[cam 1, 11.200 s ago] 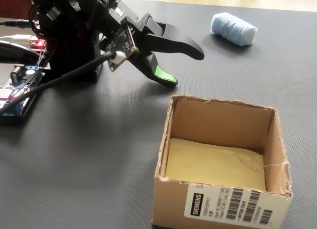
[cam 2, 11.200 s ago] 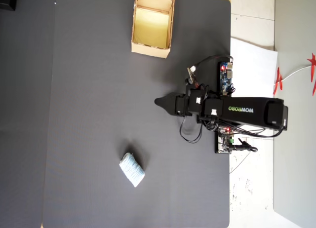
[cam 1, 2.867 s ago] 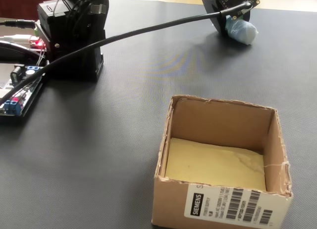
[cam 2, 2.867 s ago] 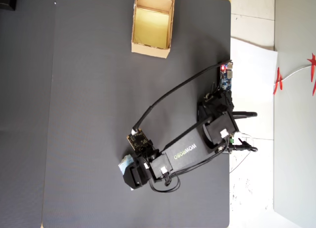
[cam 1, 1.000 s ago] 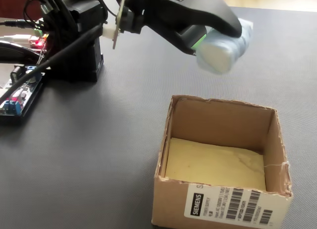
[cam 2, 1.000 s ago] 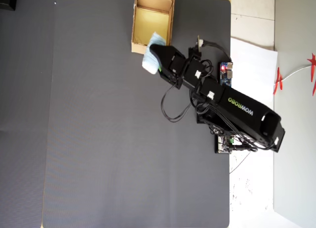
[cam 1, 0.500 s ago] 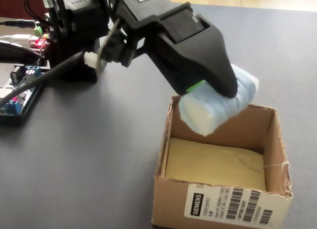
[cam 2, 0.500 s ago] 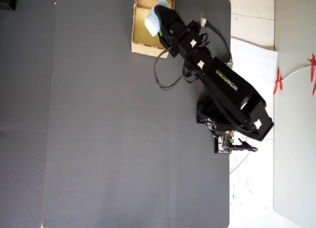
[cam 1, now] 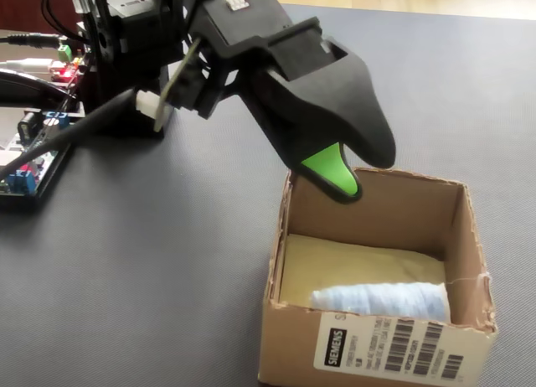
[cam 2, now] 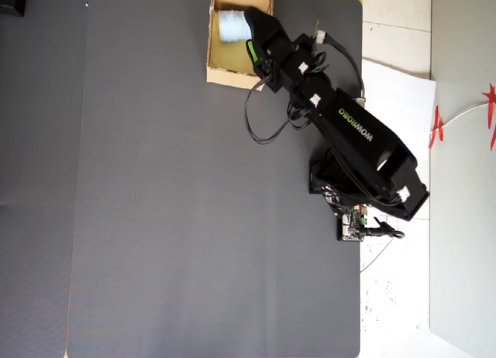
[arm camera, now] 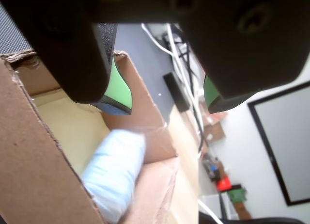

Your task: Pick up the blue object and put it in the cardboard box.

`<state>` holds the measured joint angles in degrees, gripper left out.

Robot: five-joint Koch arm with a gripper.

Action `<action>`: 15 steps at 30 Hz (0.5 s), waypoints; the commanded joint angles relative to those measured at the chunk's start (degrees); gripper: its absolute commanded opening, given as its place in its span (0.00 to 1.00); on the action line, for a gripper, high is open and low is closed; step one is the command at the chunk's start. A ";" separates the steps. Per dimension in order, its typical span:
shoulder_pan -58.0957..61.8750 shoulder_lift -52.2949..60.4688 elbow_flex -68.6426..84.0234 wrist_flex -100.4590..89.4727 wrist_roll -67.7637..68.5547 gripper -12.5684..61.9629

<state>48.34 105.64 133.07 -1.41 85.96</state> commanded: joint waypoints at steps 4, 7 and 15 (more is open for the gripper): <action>-3.87 4.31 0.09 -10.02 10.20 0.62; -6.94 6.59 1.76 -11.07 10.63 0.62; -18.90 15.21 10.63 -14.24 10.81 0.62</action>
<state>31.64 118.30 145.46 -7.91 93.96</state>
